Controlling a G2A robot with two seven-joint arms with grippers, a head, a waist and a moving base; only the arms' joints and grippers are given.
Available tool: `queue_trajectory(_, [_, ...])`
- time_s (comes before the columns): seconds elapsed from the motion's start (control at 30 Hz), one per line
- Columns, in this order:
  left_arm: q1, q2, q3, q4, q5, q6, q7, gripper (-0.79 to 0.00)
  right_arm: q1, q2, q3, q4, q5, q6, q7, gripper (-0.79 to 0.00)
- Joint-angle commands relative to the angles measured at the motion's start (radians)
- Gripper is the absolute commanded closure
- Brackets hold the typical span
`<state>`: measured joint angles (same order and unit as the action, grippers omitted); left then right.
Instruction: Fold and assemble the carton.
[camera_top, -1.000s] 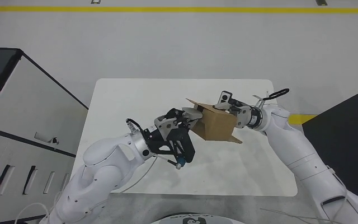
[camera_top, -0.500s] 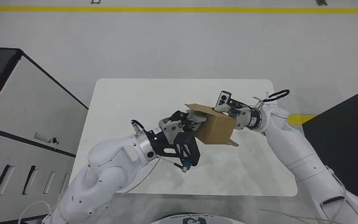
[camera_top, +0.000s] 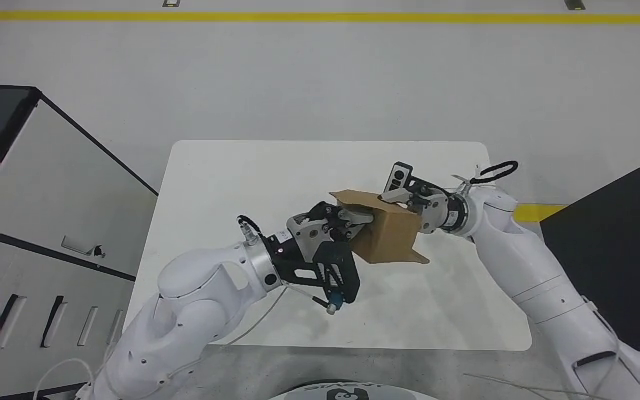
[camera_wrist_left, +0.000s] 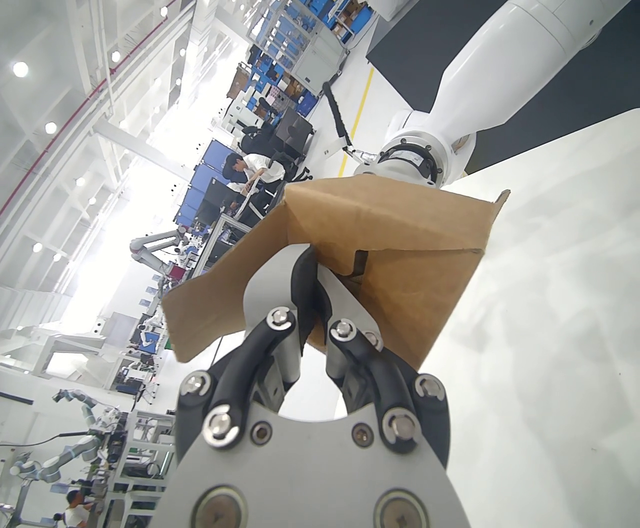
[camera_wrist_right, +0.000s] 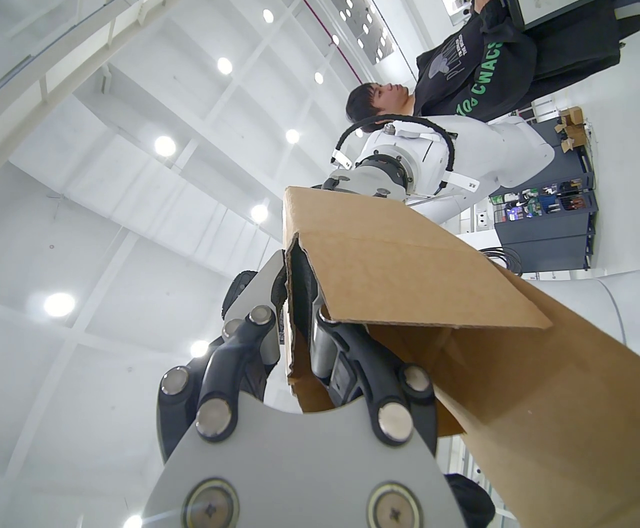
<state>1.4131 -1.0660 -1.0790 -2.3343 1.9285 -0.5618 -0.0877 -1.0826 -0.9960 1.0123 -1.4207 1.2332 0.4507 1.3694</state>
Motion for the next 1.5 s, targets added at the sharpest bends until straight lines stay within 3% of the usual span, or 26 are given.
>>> queue_trajectory(0.0, [-0.001, -0.001, 0.004, 0.002, 0.001, -0.001, -0.001, 0.0, 0.001, 0.0, -0.003, -0.001, 0.001, -0.001, 0.0, 0.0])
queue_trajectory(1.47, [0.019, -0.003, -0.022, -0.004, -0.03, 0.007, -0.001, 0.0, -0.004, 0.01, -0.003, 0.008, -0.001, -0.009, 0.008, 0.0])
